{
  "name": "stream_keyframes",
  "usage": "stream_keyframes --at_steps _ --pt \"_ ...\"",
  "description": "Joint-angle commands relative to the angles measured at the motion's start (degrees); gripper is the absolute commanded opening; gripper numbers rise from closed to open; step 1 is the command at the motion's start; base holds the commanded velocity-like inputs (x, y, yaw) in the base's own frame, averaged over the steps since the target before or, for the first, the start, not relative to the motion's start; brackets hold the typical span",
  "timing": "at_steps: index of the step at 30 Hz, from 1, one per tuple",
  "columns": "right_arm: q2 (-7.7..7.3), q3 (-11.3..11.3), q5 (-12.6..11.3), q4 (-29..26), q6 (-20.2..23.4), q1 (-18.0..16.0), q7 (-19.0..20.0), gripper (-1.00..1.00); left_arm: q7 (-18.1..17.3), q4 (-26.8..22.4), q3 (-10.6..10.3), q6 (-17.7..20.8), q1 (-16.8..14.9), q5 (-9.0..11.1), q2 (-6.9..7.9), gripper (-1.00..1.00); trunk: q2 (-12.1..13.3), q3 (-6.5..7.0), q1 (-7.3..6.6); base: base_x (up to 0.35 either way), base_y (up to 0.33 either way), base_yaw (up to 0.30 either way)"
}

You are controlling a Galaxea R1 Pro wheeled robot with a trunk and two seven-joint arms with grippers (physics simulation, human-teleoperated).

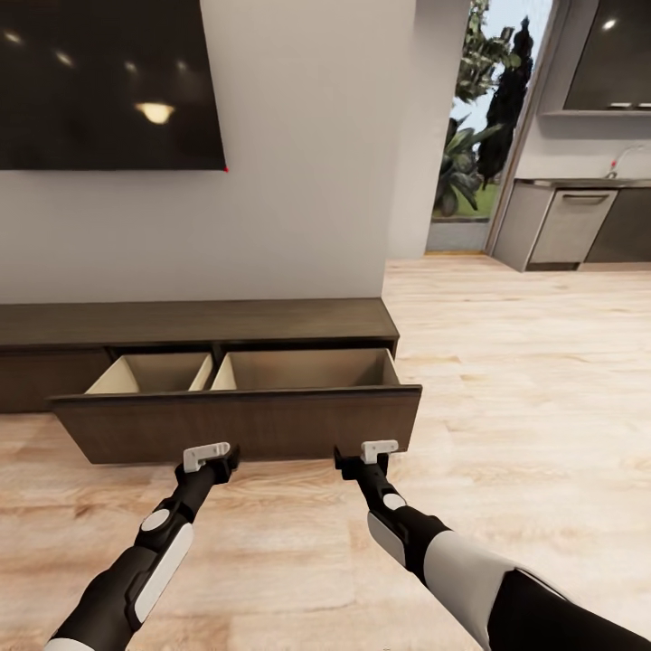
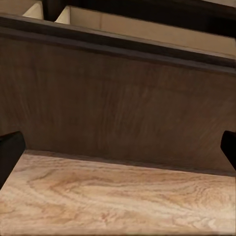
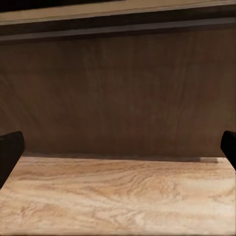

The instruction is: Place each of the two pumpkins and all three candles from the living room inside a cabinet in the living room (use any cabinet), then make sure every cabinet is closed, and position the cauldron so it is next to a table in the living room.

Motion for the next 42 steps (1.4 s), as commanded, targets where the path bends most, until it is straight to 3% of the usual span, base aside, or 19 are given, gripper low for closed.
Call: stream_keyframes --at_steps 1,7,11,14,26,35,42 --pt "0.00 0.5 -0.3 0.0 -0.2 0.0 -0.4 1.00 0.5 -0.1 -0.3 0.1 0.0 0.5 0.09 1.00 0.0 -0.28 0.01 0.000 0.000 0.000" --pt "-0.45 0.3 -1.7 0.0 -0.2 0.0 0.1 1.00 0.5 0.0 -0.3 0.1 0.0 0.5 0.13 1.00 -0.1 -1.61 0.16 0.000 0.000 0.000" --pt "-1.21 0.3 -7.0 0.1 0.2 0.0 3.5 1.00 0.5 0.0 -0.2 0.1 0.0 0.5 0.17 1.00 -0.2 -2.50 0.27 0.000 0.000 0.000" --pt "-1.35 0.4 -8.6 0.2 0.3 0.0 4.6 1.00 0.5 0.0 -0.1 0.1 0.0 0.7 0.18 1.00 -0.2 -3.16 0.35 0.000 0.000 0.000" --pt "-1.38 0.5 -9.1 0.2 0.4 0.0 4.6 1.00 0.5 0.0 0.3 0.1 0.0 0.8 0.22 1.00 -0.4 -5.82 0.65 0.000 0.000 0.000" --pt "-1.40 0.5 -9.1 0.3 0.4 -0.1 4.6 1.00 0.5 0.0 0.4 0.1 0.0 0.7 0.17 1.00 -0.4 -5.82 0.65 0.009 0.001 0.000" --pt "-1.41 0.5 -9.1 0.3 0.4 0.0 4.6 1.00 0.5 0.1 0.5 0.2 0.0 0.9 0.18 1.00 -0.4 -5.82 0.65 0.258 0.069 0.000"
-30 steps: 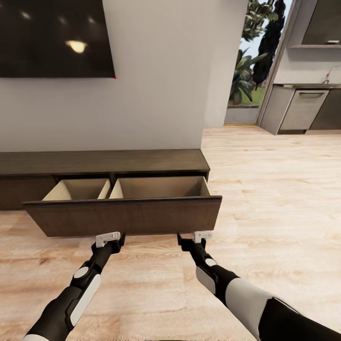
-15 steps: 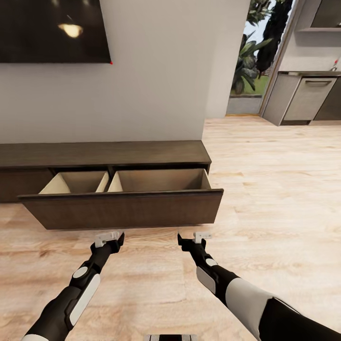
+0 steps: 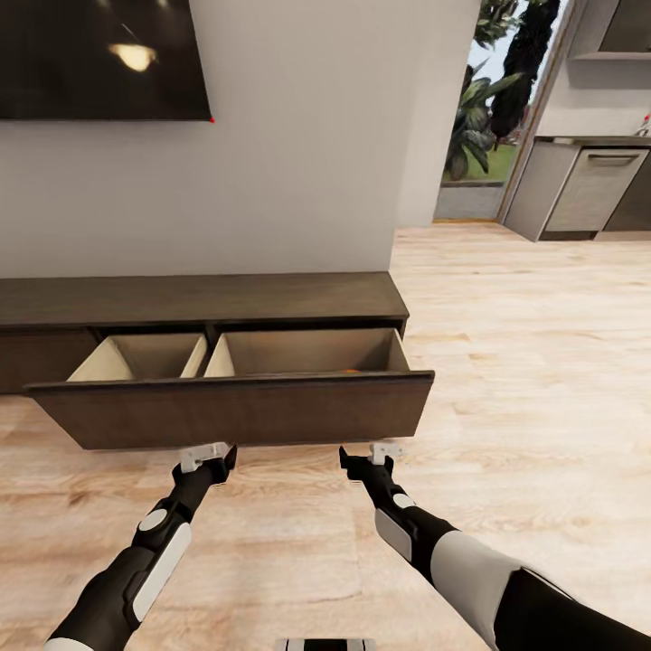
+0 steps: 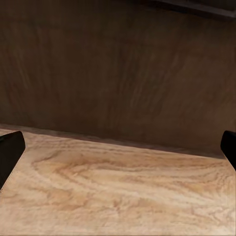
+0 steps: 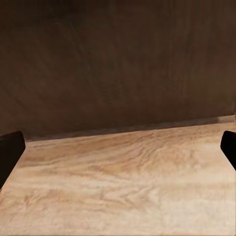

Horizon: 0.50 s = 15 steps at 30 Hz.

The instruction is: Place each of the two pumpkins and all three candles from the living room inside a cabinet in the living room (use any cabinet), then make sure every cabinet is closed, and position the cauldron so it is next to a table in the living room.

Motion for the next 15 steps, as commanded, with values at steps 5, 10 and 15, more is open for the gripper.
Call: stream_keyframes --at_steps 5,10,15 --pt "0.00 0.5 -0.3 0.0 -0.2 -0.1 -0.2 1.00 0.5 -0.1 -0.3 0.2 0.0 0.5 0.09 1.00 0.0 -0.05 0.02 0.323 0.097 0.000" --pt "0.00 0.5 -0.2 0.0 -0.2 -0.1 -0.2 1.00 0.5 -0.1 -0.2 0.3 0.0 0.5 0.09 1.00 0.0 -0.05 0.02 0.313 0.088 0.000" --pt "0.00 0.5 -0.2 0.0 -0.2 -0.1 -0.2 1.00 0.6 0.0 -0.2 0.2 0.0 0.4 0.11 1.00 0.0 -0.05 0.02 0.091 0.020 0.000"
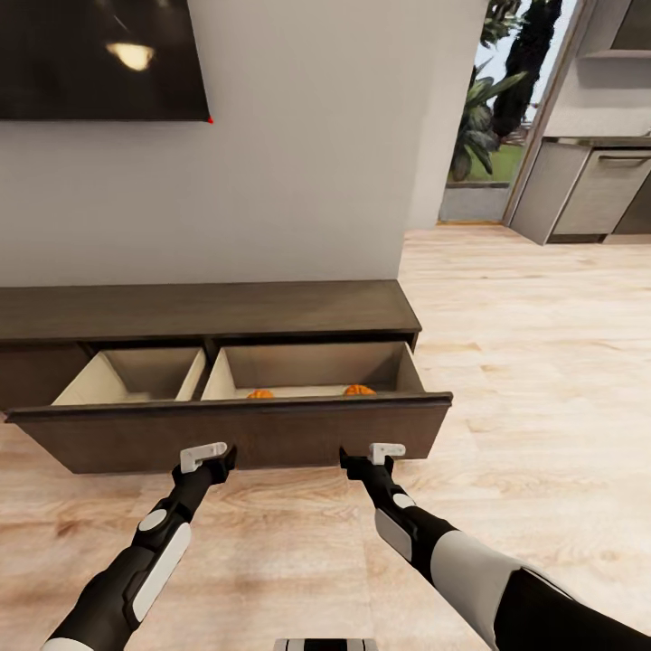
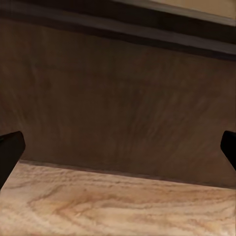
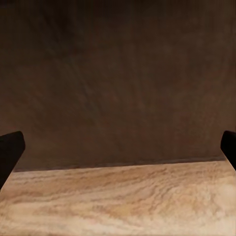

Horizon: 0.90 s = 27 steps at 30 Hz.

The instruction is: Place each of the two pumpkins and all three candles from the living room inside a cabinet in the living room (use any cabinet), then make sure every cabinet is closed, and position the cauldron so it is next to a table in the living room.

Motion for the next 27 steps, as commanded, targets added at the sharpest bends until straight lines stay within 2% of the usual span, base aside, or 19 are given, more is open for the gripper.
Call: stream_keyframes --at_steps 1,9,17,27 --pt "0.00 0.5 -0.3 0.0 -0.2 -0.1 -0.3 1.00 0.5 -0.1 -0.3 0.2 0.0 0.5 0.08 1.00 0.0 -0.05 -0.01 0.025 0.005 0.000" --pt "0.00 0.5 -0.3 0.0 -0.2 -0.1 -0.3 1.00 0.5 -0.1 -0.3 0.2 0.0 0.3 0.06 1.00 0.0 -0.05 -0.01 0.142 0.027 0.000" --pt "0.00 0.5 -0.2 0.0 -0.2 0.0 -0.3 1.00 0.5 -0.1 -0.3 0.2 0.0 0.2 0.15 1.00 0.0 -0.05 -0.01 0.035 0.006 0.000" --pt "0.00 0.5 -0.2 0.0 -0.2 0.0 -0.3 1.00 0.5 -0.1 -0.3 0.2 0.0 0.2 0.15 1.00 0.0 -0.05 -0.01 0.165 0.014 0.000"
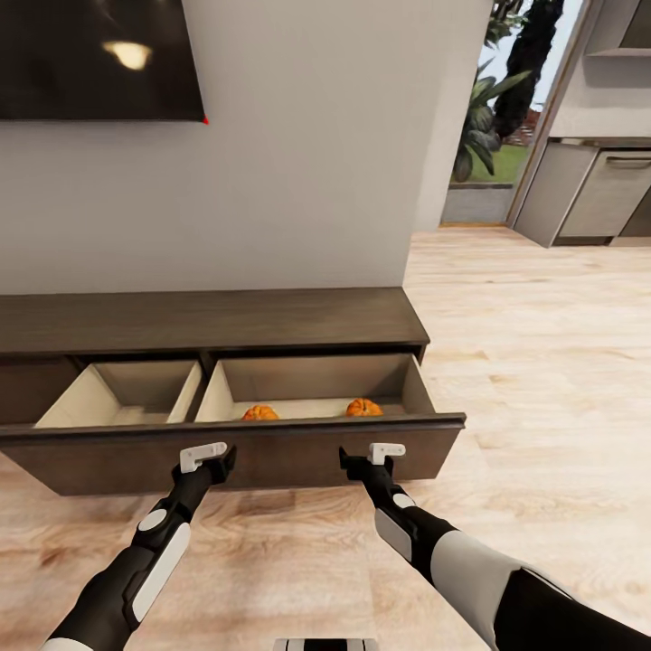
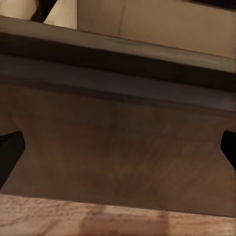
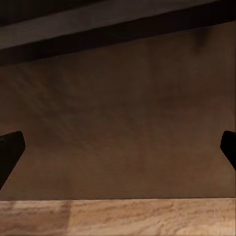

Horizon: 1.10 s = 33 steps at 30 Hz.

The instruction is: Place each of the two pumpkins and all three candles from the living room inside a cabinet in the living room (use any cabinet), then make sure every cabinet is closed, and position the cauldron so it is next to a table in the living room.

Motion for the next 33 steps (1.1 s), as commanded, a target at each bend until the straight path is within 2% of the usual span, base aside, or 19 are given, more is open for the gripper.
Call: stream_keyframes --at_steps 1,14,33 --pt "0.00 0.5 -0.3 0.0 -0.2 -0.1 -0.3 1.00 0.5 -0.1 -0.3 0.2 0.0 0.5 0.08 1.00 0.0 -0.05 -0.01 0.026 0.001 0.000" --pt "0.00 0.5 -0.2 0.0 -0.2 -0.1 -0.3 1.00 0.5 -0.1 -0.3 0.2 0.0 0.5 0.09 1.00 0.0 -0.05 -0.01 0.099 0.000 0.000" --pt "0.00 0.5 -0.2 0.0 -0.2 0.0 -0.3 1.00 0.5 -0.1 -0.3 0.2 0.0 0.6 0.09 1.00 0.0 -0.05 -0.01 0.005 0.000 0.000"
